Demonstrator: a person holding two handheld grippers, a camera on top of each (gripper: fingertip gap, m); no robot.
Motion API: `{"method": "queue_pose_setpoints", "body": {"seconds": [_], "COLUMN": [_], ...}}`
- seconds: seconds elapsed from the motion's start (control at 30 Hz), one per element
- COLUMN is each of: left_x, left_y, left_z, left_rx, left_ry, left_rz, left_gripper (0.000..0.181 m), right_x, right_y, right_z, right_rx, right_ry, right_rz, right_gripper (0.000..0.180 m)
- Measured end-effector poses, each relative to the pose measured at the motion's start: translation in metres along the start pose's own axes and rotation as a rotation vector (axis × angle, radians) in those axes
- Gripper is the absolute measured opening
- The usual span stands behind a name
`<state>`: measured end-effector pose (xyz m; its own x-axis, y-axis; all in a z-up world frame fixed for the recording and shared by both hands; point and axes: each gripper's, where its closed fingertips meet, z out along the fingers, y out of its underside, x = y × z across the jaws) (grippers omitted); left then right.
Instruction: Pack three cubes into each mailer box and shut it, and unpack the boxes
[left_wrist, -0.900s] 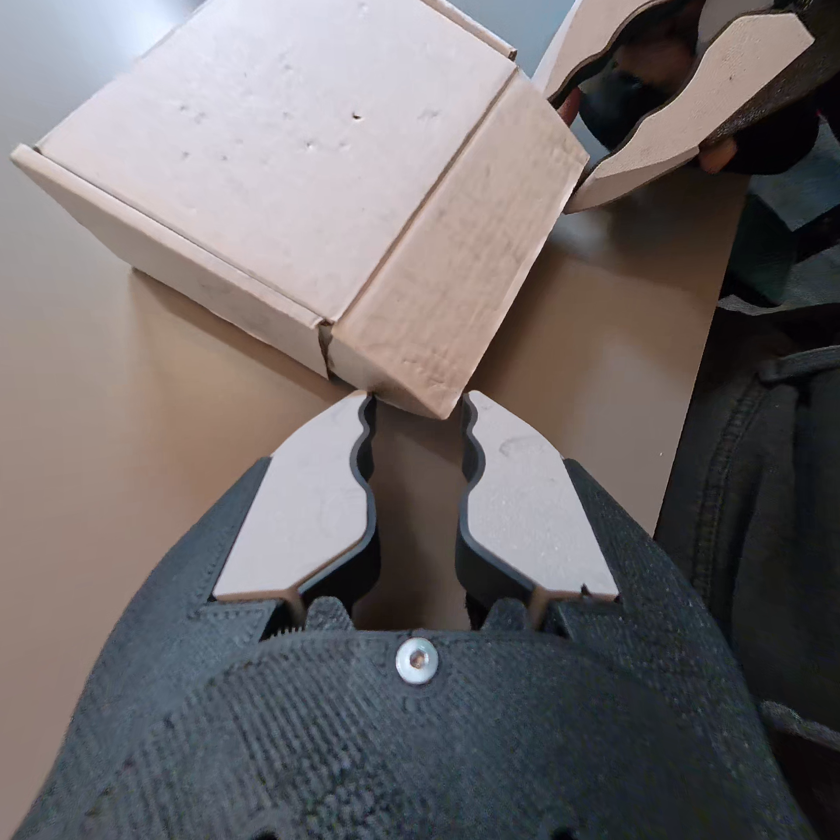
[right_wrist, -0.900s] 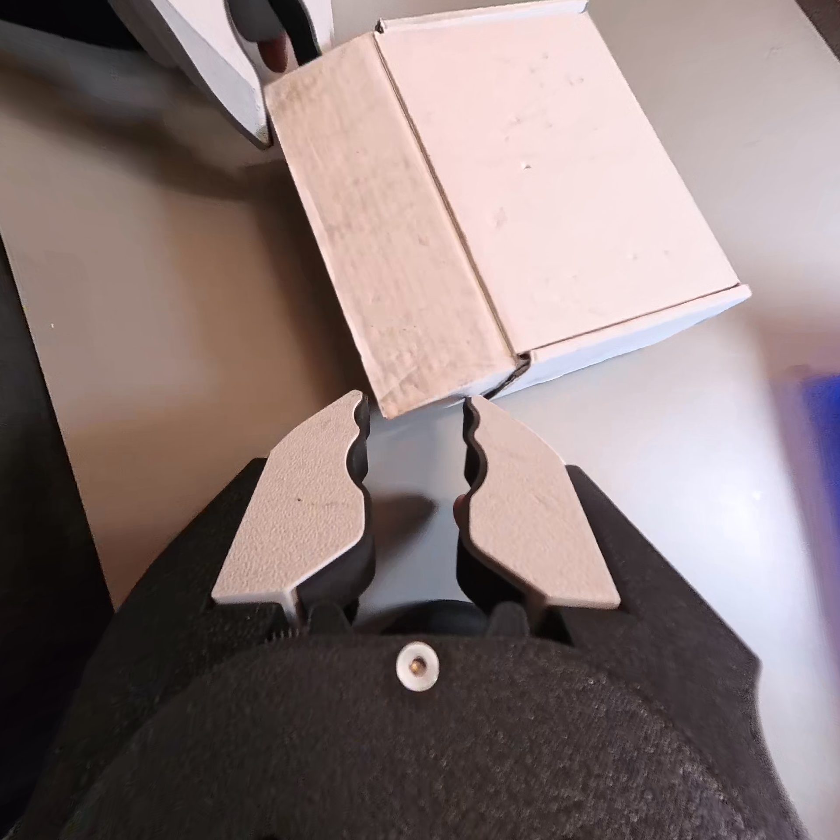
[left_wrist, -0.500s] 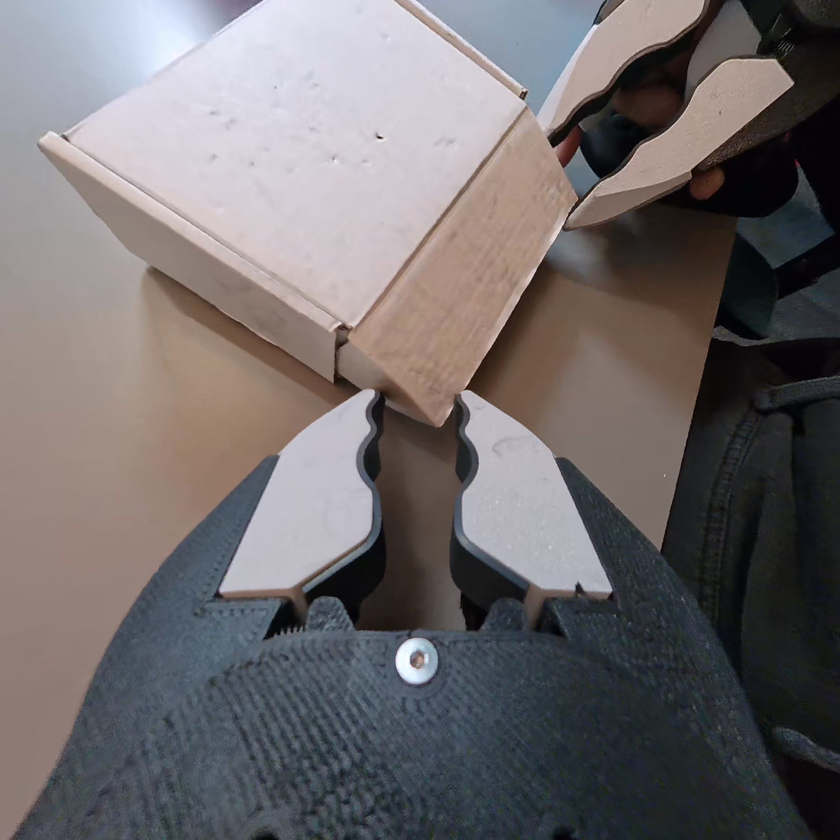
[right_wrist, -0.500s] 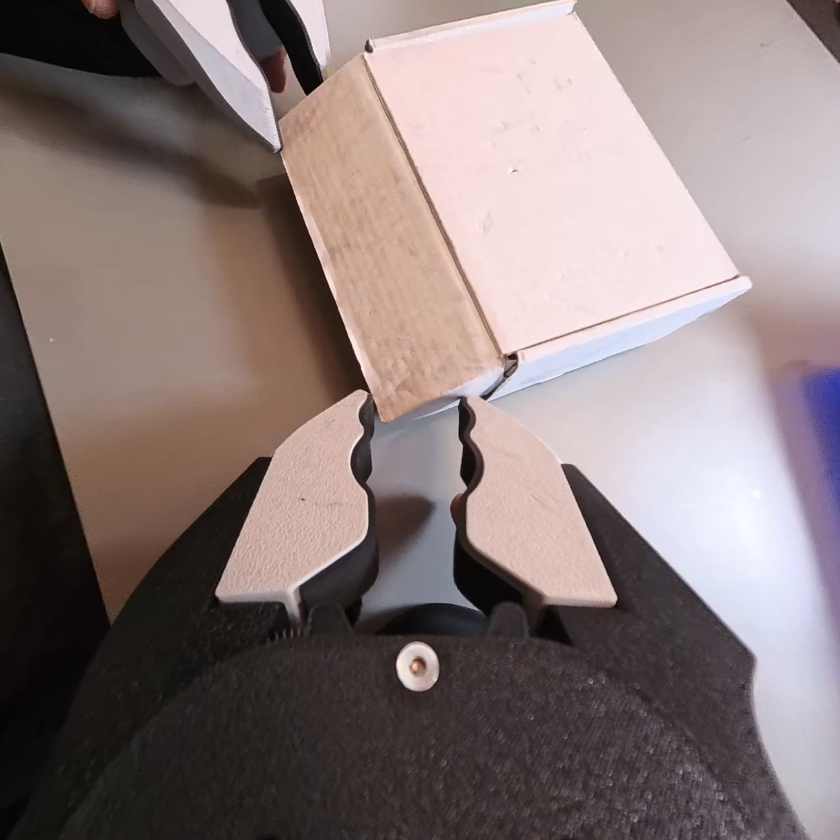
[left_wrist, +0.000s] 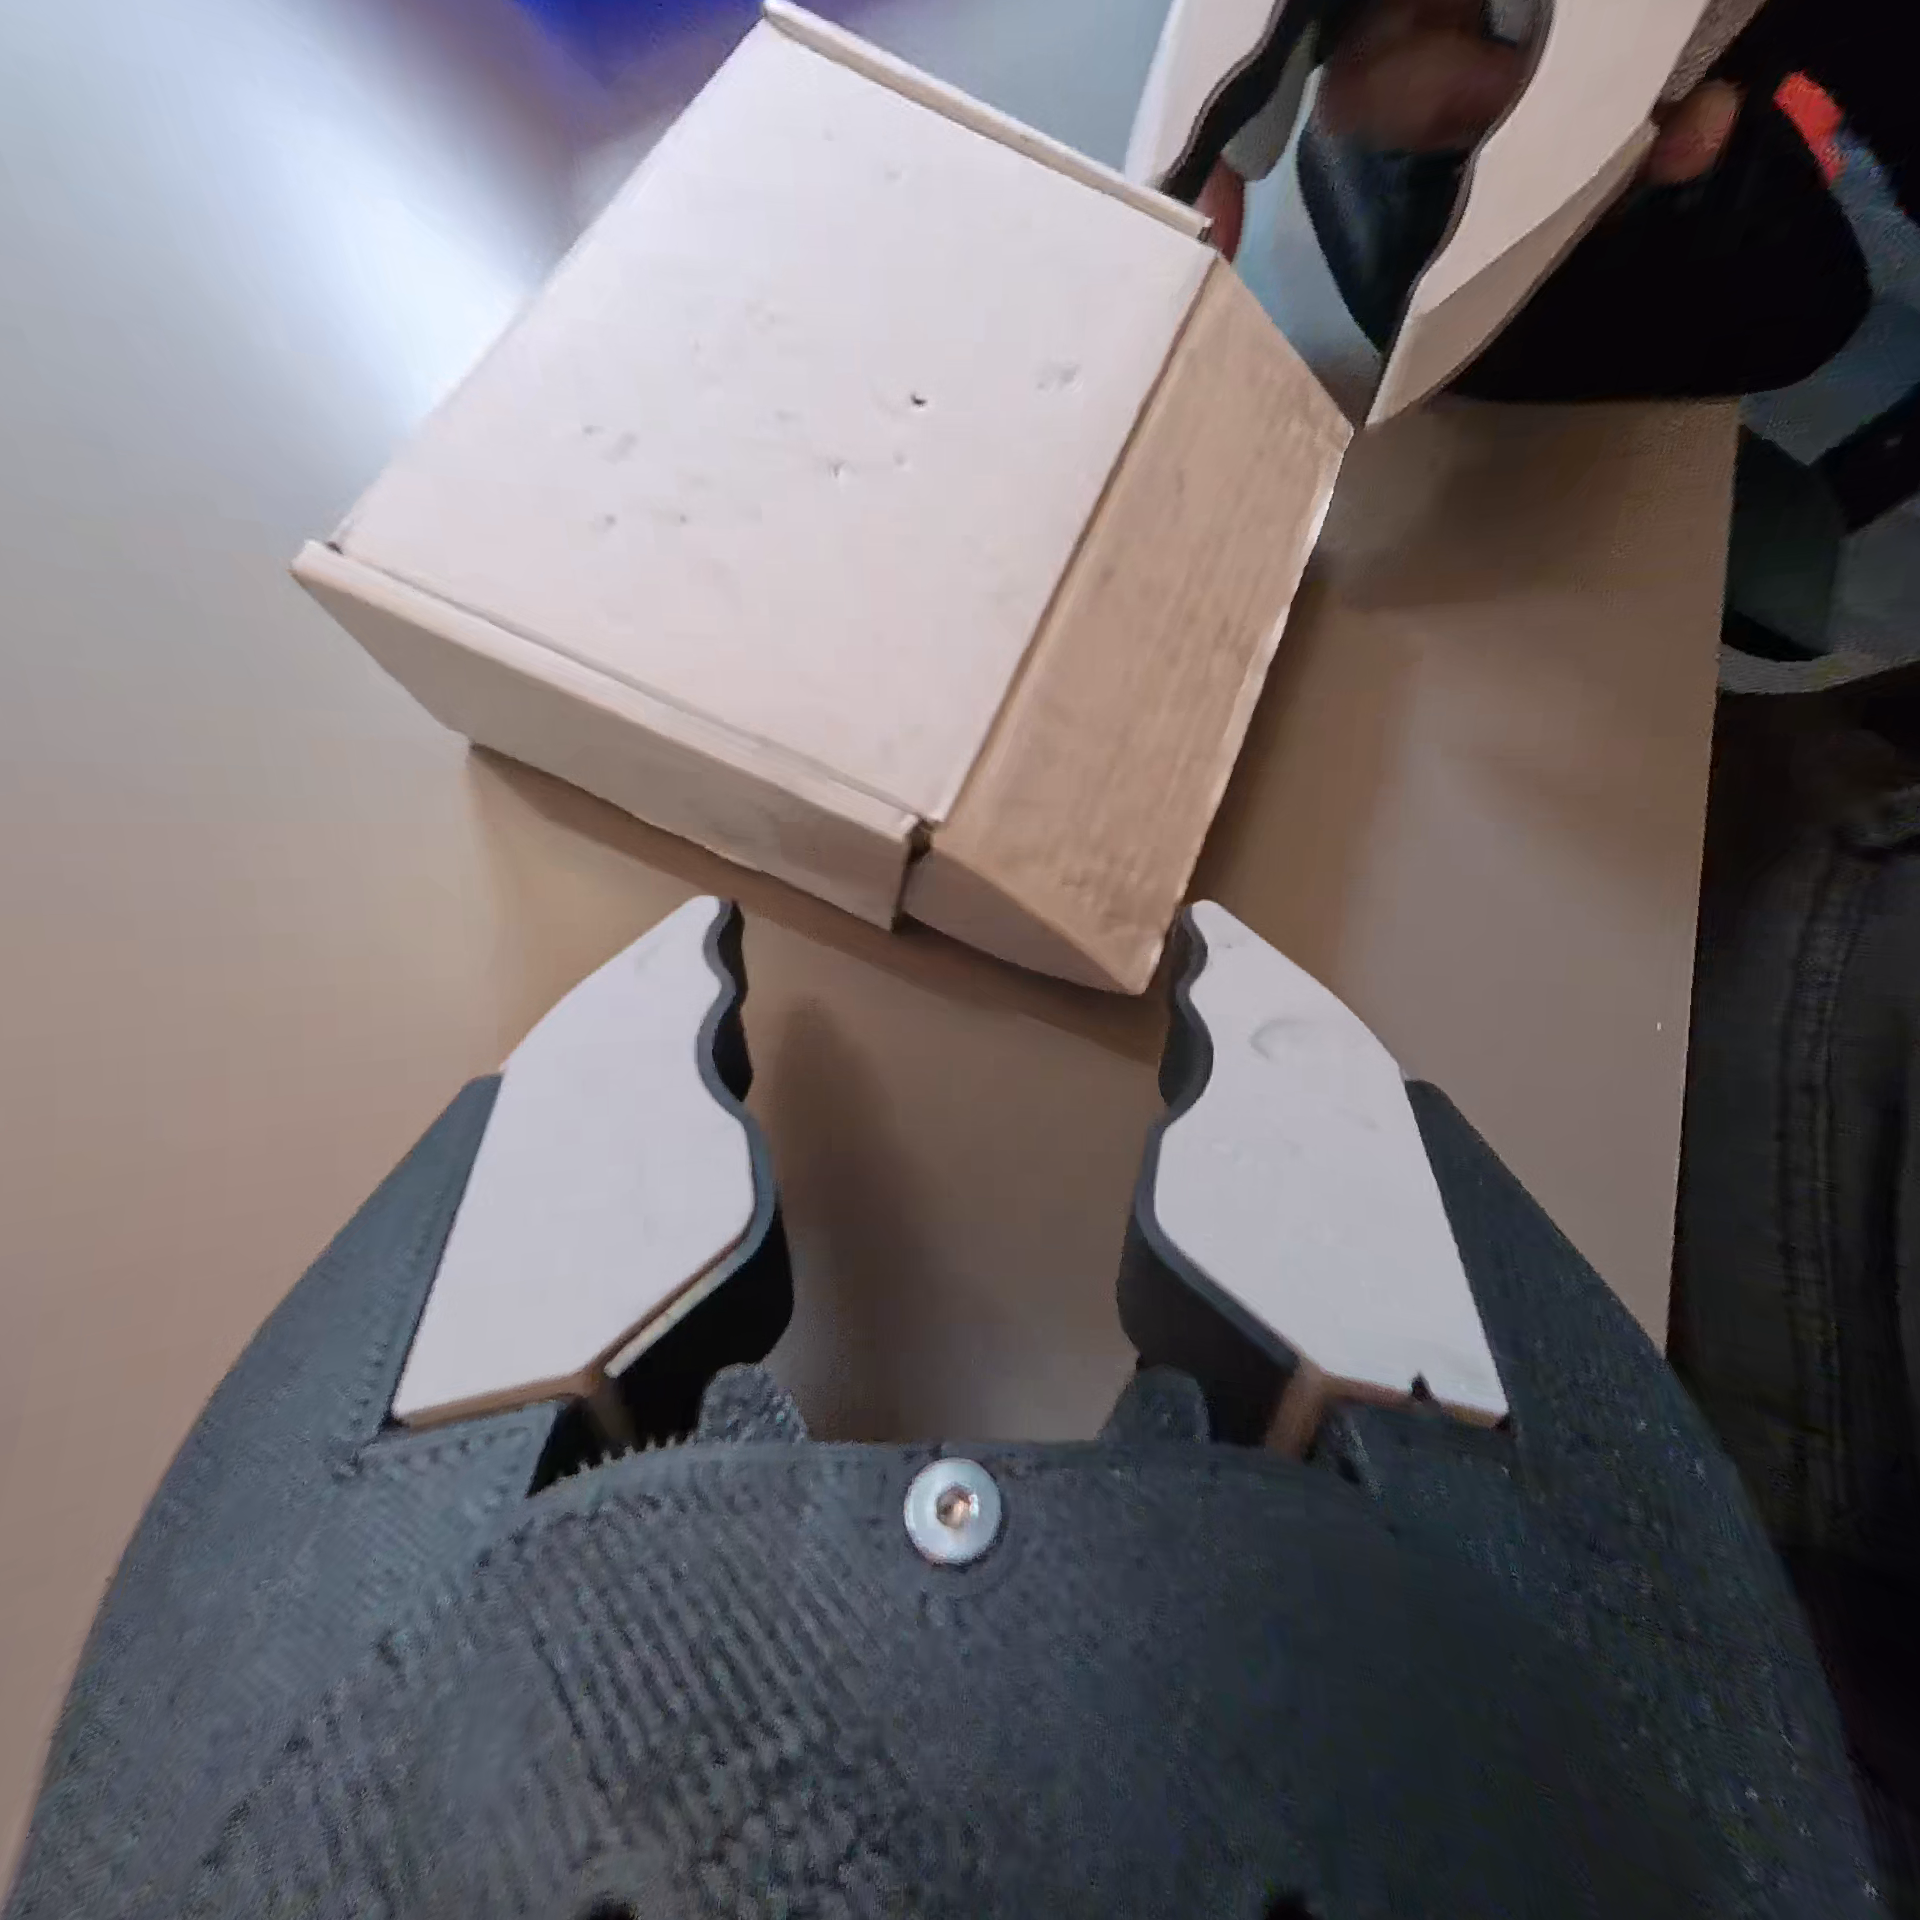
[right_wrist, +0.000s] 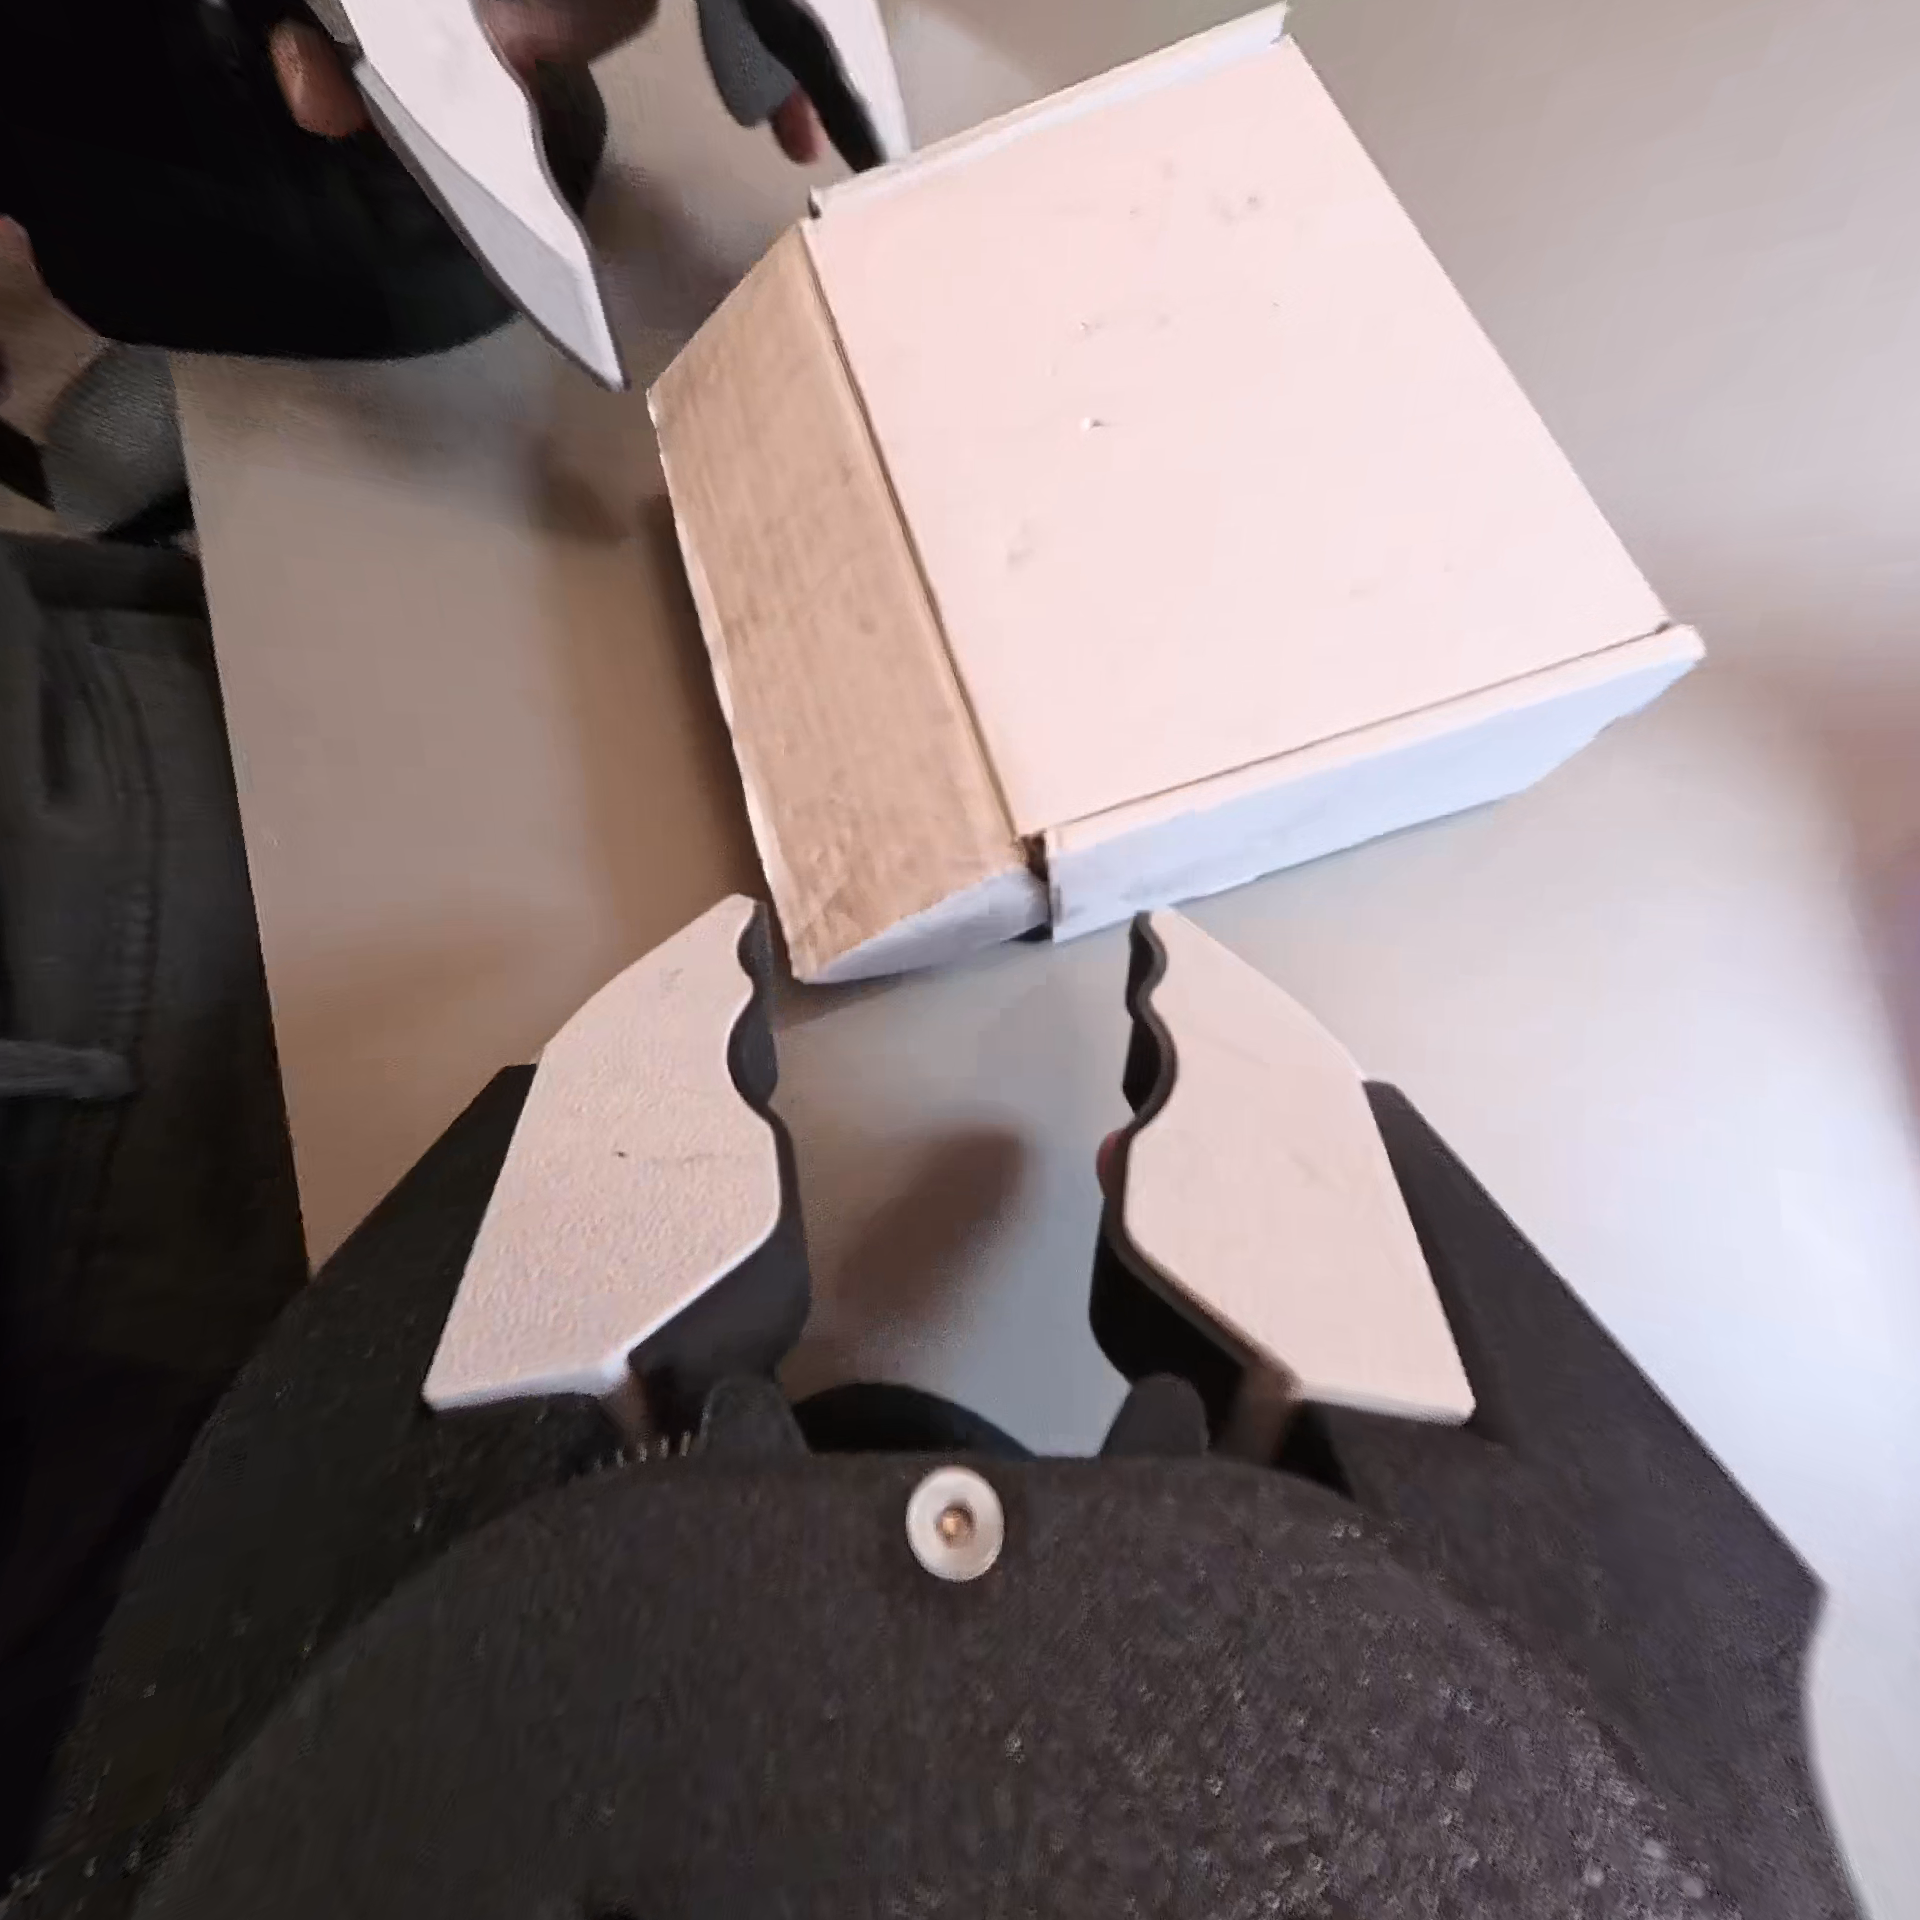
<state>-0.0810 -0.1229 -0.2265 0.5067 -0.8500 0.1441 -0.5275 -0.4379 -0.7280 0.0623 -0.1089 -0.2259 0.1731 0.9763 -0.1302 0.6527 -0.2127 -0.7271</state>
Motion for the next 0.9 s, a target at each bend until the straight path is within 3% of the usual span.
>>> {"method": "queue_pose_setpoints", "body": {"seconds": [0.03,0.17,0.33,0.43,0.9], "left_x": [-0.003,-0.011,-0.030,-0.033,-0.037], "left_y": [-0.002,0.003,0.007,0.006,0.005], "left_z": [0.003,0.020,0.031,0.030,0.030], "left_rx": [0.006,-0.028,-0.024,-0.002,-0.008], "left_ry": [0.027,0.101,-0.089,-0.126,-0.190], "left_rz": [0.006,0.054,0.256,0.270,0.256], "left_gripper": [0.079,0.076,0.052,0.041,0.038], "right_x": [0.003,0.015,0.039,0.044,0.045], "right_y": [-0.001,0.003,0.001,0.000,0.000], "right_z": [0.002,0.013,0.020,0.022,0.020], "right_rx": [-0.008,-0.064,-0.040,-0.012,-0.023], "right_ry": [-0.013,-0.038,0.078,0.121,0.216], "right_rz": [0.000,-0.109,-0.273,-0.322,-0.326], "right_gripper": [0.066,0.058,0.039,0.033,0.028]}}
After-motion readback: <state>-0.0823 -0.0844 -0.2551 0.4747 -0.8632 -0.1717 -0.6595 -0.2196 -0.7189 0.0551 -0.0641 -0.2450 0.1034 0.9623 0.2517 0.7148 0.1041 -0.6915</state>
